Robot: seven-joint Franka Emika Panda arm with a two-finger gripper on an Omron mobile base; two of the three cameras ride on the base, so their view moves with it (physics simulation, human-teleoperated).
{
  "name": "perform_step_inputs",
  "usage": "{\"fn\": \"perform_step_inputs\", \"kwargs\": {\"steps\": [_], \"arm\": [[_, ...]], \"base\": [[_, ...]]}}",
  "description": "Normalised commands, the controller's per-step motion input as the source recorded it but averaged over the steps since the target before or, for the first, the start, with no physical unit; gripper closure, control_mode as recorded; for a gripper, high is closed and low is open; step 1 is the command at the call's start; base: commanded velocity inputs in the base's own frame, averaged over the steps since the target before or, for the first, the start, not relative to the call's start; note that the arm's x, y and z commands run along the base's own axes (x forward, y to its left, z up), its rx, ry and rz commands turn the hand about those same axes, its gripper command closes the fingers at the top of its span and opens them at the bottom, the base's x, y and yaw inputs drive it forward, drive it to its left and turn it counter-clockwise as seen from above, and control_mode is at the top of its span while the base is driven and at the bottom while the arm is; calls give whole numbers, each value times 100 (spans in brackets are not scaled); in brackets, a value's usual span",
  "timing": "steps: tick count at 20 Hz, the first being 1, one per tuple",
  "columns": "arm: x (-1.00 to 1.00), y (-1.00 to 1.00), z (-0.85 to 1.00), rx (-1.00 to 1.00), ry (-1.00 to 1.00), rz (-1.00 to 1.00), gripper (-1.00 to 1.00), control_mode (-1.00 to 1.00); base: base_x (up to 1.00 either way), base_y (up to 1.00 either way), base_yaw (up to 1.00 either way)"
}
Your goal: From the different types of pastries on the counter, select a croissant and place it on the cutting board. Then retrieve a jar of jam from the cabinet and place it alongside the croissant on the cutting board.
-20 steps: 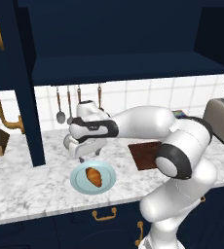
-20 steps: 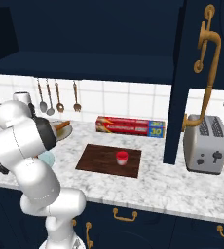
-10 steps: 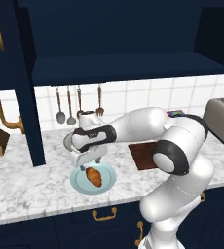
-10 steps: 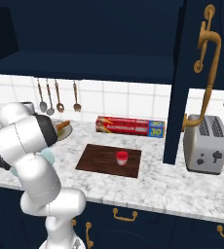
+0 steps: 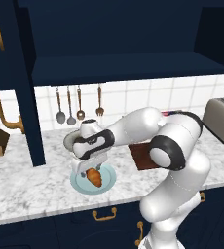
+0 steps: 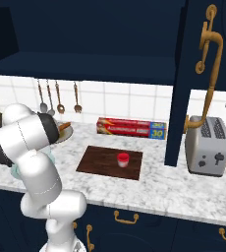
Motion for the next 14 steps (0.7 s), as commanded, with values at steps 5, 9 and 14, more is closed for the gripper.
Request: {"fn": "perform_step_inputs", "kwargs": {"steps": [5, 9, 14], "arm": [[-1, 0, -41, 0, 0, 0, -100, -100], [-1, 0, -37, 2, 0, 0, 100, -100], [-5, 0, -10, 7, 1, 0, 100, -100]], "base": [[0, 0, 0], [0, 0, 0], [0, 0, 0]]}}
